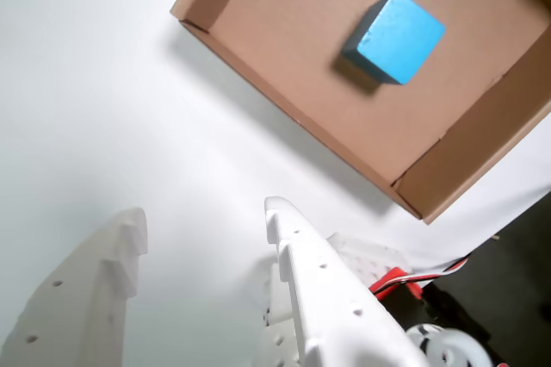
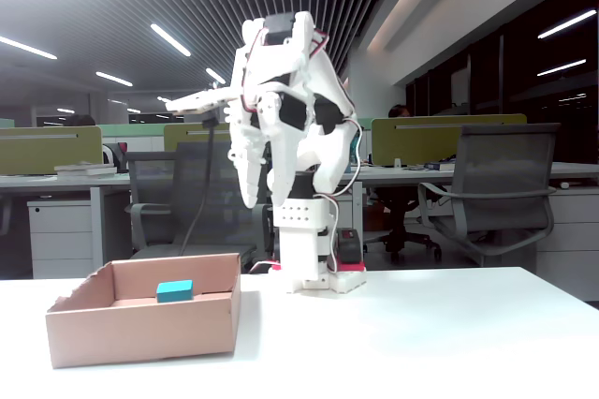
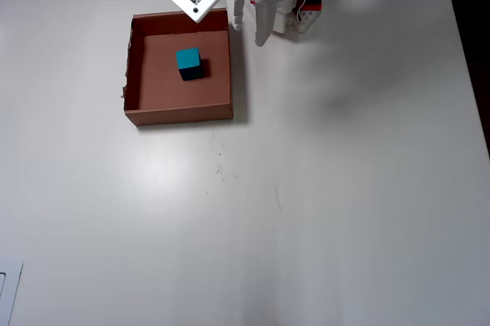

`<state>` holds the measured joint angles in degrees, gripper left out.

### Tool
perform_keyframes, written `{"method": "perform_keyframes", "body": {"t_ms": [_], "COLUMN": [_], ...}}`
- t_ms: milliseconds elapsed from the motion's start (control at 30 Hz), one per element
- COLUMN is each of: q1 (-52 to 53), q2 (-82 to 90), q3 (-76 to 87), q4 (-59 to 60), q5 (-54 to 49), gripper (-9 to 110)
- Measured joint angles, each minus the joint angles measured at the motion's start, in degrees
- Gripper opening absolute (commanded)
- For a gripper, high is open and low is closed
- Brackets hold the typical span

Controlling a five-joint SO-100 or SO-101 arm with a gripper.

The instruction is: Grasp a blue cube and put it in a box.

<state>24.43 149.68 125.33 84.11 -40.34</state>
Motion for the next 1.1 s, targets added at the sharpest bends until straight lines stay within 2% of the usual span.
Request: {"method": "perform_keyframes", "body": {"t_ms": [400,800,1100], "q1": [-0.6,1.6,3.1], "q2": [17.7,24.1,28.5], "q3": [14.1,16.8,25.8], "q4": [-0.4,-1.1,-5.0], "q5": [0.2,0.2,-0.4], "gripper": [17,17,17]}}
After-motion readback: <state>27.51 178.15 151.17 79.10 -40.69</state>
